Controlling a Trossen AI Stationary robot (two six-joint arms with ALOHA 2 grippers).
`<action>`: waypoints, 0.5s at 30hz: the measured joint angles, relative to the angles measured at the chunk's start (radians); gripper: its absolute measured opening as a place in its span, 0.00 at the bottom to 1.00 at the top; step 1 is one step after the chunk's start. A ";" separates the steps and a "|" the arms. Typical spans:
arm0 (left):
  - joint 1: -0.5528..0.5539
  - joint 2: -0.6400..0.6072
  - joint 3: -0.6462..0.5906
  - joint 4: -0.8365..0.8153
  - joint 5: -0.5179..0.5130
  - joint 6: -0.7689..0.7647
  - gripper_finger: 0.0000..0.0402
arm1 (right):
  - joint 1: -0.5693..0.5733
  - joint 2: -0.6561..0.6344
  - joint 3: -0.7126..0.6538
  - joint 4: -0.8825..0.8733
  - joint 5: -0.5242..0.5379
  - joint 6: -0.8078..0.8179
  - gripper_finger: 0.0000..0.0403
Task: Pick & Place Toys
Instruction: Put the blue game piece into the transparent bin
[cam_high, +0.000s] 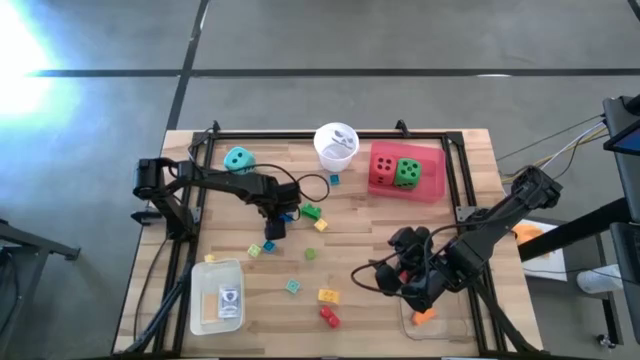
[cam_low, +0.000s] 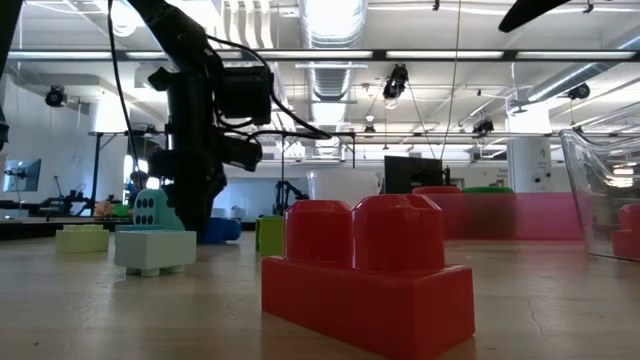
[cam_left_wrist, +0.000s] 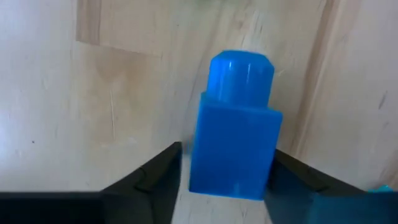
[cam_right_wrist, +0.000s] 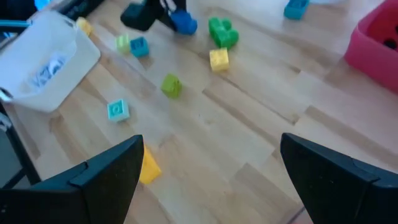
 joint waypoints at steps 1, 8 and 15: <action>0.000 0.000 0.000 -0.001 0.000 -0.004 0.45 | -0.001 0.000 0.000 0.002 0.010 0.000 0.92; 0.000 0.000 0.010 0.002 0.046 -0.047 0.31 | -0.003 0.000 0.000 0.015 0.080 0.000 0.92; 0.000 -0.034 0.015 -0.004 0.138 -0.134 0.31 | -0.003 0.000 0.000 0.021 0.156 0.028 0.92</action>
